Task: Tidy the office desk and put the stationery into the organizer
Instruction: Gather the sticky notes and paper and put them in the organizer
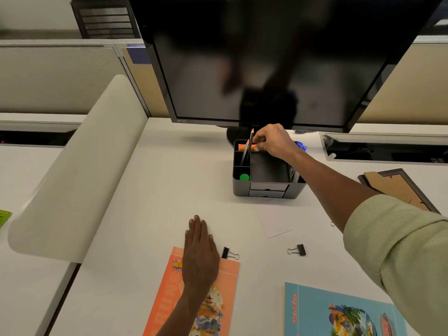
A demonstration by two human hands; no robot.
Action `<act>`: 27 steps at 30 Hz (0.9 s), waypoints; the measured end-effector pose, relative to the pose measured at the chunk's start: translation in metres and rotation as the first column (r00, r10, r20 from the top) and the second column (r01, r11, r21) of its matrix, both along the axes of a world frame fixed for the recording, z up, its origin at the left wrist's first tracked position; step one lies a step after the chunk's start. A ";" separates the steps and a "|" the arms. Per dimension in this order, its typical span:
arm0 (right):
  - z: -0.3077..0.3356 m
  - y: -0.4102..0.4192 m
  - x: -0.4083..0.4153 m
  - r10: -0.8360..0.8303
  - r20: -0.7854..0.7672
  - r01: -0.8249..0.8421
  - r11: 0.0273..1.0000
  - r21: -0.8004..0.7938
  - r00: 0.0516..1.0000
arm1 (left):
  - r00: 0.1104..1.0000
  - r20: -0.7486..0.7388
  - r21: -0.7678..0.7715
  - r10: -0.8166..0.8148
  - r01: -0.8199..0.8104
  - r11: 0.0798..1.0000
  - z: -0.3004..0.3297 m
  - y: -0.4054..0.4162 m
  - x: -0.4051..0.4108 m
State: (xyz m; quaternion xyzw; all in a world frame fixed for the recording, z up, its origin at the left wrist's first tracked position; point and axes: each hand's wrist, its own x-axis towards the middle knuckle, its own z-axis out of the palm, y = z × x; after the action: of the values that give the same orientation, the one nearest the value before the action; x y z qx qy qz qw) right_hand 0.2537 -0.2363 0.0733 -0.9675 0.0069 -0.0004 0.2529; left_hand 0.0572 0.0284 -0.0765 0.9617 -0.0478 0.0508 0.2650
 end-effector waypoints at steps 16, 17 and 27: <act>0.020 -0.004 -0.083 -0.214 0.426 0.158 0.974 0.163 0.879 | 1.000 -0.007 -0.001 -0.017 0.017 1.000 0.004 0.000 -0.001; 0.016 -0.005 -0.094 -0.221 0.436 0.161 0.972 0.171 0.872 | 1.000 -0.009 -0.002 -0.018 0.018 1.000 0.004 0.001 -0.001; -0.055 -0.007 -0.178 -0.215 0.151 0.200 0.974 0.106 0.965 | 0.994 -0.096 -0.045 -0.043 0.038 0.998 0.012 0.003 0.002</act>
State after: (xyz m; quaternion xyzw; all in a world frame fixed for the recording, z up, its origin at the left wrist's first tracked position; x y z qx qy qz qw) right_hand 0.0753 -0.2433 0.0183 -0.9459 0.0878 -0.1050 0.2943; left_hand 0.0590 0.0314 -0.0644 0.9559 -0.0533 -0.0003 0.2888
